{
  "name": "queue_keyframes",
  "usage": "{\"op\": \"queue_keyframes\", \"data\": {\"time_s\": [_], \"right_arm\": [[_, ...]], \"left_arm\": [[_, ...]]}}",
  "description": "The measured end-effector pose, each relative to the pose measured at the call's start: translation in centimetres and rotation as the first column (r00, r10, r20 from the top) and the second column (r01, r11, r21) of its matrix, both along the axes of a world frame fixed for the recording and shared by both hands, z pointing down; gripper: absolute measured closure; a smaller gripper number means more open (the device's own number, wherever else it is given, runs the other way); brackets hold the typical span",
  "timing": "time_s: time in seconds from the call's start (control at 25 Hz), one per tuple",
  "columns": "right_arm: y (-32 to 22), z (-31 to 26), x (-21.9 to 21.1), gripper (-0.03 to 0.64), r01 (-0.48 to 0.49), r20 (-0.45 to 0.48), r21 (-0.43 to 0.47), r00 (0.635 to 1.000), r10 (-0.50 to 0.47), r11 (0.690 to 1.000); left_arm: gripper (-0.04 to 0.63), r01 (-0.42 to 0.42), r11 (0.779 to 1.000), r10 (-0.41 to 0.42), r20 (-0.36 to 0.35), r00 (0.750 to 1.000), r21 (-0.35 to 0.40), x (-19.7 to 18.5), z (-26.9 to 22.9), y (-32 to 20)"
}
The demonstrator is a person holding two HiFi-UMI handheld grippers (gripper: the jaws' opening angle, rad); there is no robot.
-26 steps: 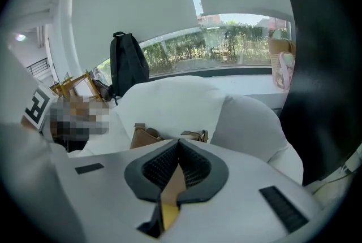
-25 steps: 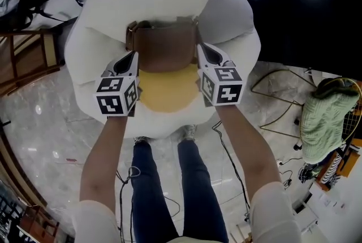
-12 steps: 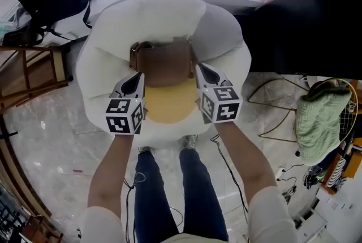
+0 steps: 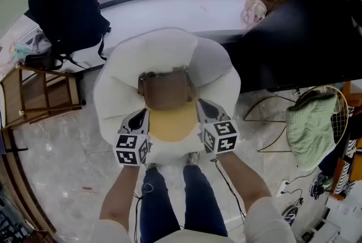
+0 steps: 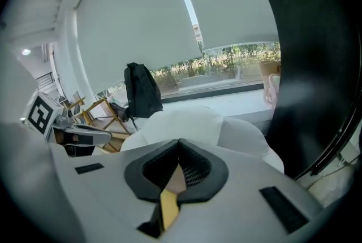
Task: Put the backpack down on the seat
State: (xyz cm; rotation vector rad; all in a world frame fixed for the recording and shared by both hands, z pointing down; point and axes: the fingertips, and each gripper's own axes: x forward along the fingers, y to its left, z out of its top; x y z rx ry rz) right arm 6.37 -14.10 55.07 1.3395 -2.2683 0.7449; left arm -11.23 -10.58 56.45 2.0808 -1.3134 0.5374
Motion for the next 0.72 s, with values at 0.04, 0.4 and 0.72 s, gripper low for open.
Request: {"op": "queue_keyframes", "data": {"time_s": [0.04,0.4,0.72], "right_arm": [[0.6,-1.1,0.1,0.586,-0.003,0.009,0.004,1.000,0.002,1.000],[5.1,-10.4,0.4,0.586,0.000,0.033,0.061,0.999,-0.002,0.998],[8.2,-17.6,-0.2,0.586,-0.022,0.073,0.114,0.997,0.014,0.993]], "left_arm": [[0.563,-0.003,1.000,0.003,-0.001,1.000,0.006,0.0,-1.1,0.5],[0.563,-0.052,0.993,0.054,-0.009,0.999,0.111,0.3,-12.3,3.0],[0.563,-0.082,0.988,0.088,-0.040,0.995,0.134,2.7,-19.2,6.1]]}}
